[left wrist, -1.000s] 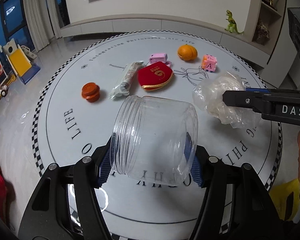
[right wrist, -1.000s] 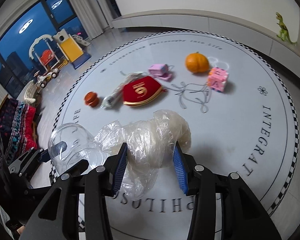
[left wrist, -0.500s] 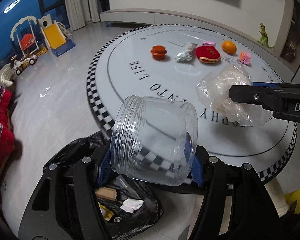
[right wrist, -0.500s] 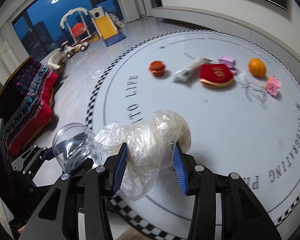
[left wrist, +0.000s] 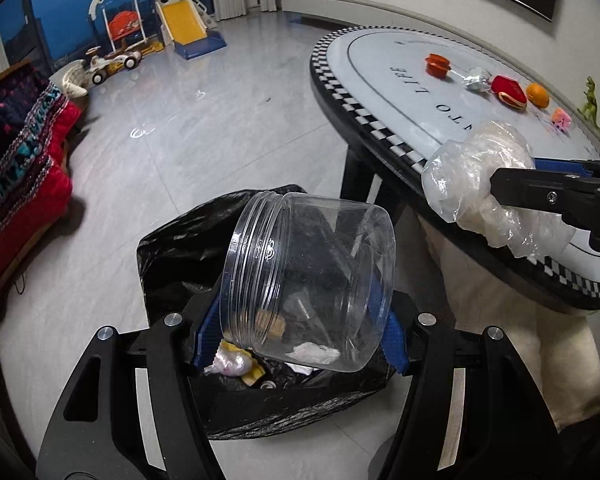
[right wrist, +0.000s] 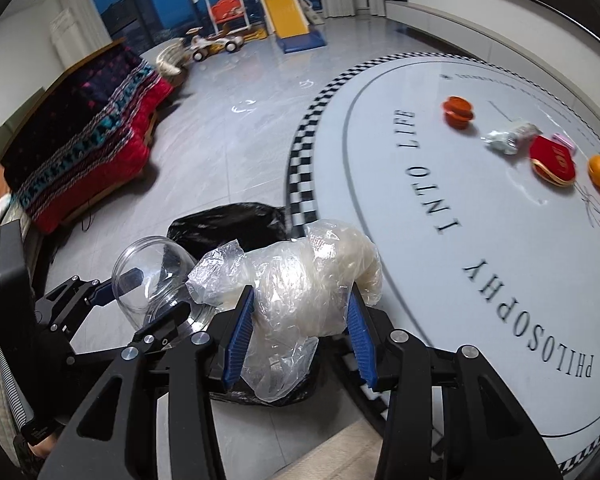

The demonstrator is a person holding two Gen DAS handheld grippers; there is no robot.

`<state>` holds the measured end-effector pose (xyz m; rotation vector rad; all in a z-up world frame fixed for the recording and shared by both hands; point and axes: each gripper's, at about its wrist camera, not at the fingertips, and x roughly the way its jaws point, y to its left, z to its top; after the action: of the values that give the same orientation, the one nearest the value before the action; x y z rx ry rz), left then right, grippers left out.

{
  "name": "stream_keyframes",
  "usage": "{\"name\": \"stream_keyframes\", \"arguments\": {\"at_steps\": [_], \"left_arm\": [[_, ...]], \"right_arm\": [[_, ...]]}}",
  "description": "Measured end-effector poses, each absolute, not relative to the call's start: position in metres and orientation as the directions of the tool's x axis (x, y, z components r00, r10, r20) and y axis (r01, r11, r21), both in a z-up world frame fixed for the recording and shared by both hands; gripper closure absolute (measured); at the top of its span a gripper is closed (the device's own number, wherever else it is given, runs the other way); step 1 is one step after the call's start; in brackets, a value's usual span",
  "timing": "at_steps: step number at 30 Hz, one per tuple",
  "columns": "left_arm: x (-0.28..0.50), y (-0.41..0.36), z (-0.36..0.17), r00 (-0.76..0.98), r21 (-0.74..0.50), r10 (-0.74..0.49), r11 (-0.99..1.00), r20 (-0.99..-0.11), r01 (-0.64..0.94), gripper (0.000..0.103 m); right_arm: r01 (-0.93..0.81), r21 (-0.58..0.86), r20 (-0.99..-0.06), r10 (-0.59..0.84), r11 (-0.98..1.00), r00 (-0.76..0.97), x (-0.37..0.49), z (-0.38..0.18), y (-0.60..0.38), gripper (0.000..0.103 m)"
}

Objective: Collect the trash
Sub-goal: 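Open both grippers to drop the jar and plastic bag into the bag, then move both tools back over the table toward the red paddle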

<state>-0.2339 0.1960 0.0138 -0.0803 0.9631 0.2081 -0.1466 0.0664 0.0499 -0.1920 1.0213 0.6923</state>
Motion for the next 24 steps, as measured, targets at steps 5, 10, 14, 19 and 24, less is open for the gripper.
{"name": "stream_keyframes", "arguments": {"at_steps": [5, 10, 14, 19, 24], "left_arm": [[-0.253, 0.216, -0.007, 0.504, 0.028, 0.165, 0.963, -0.847, -0.269, 0.04], [-0.268, 0.232, -0.027, 0.452, 0.044, 0.192, 0.947, -0.871, -0.317, 0.04], [-0.277, 0.245, -0.035, 0.418, 0.075, 0.237, 0.927, -0.877, -0.368, 0.006], [-0.282, 0.259, -0.036, 0.399, 0.08, 0.256, 0.909, -0.88, -0.408, 0.006], [-0.281, 0.257, -0.034, 0.407, 0.08, 0.255, 0.913, -0.877, -0.4, 0.006]], "right_arm": [[-0.675, 0.147, -0.841, 0.451, 0.723, 0.299, -0.166, 0.046, 0.096, 0.057], [-0.713, 0.134, -0.849, 0.451, 0.688, 0.276, -0.176, 0.04, 0.124, 0.057], [-0.731, 0.139, -0.865, 0.441, 0.668, 0.238, -0.176, 0.031, 0.144, 0.036], [-0.718, 0.143, -0.872, 0.43, 0.681, 0.234, -0.175, 0.022, 0.144, 0.028], [-0.707, 0.153, -0.866, 0.438, 0.69, 0.24, -0.172, 0.025, 0.133, 0.028]]}}
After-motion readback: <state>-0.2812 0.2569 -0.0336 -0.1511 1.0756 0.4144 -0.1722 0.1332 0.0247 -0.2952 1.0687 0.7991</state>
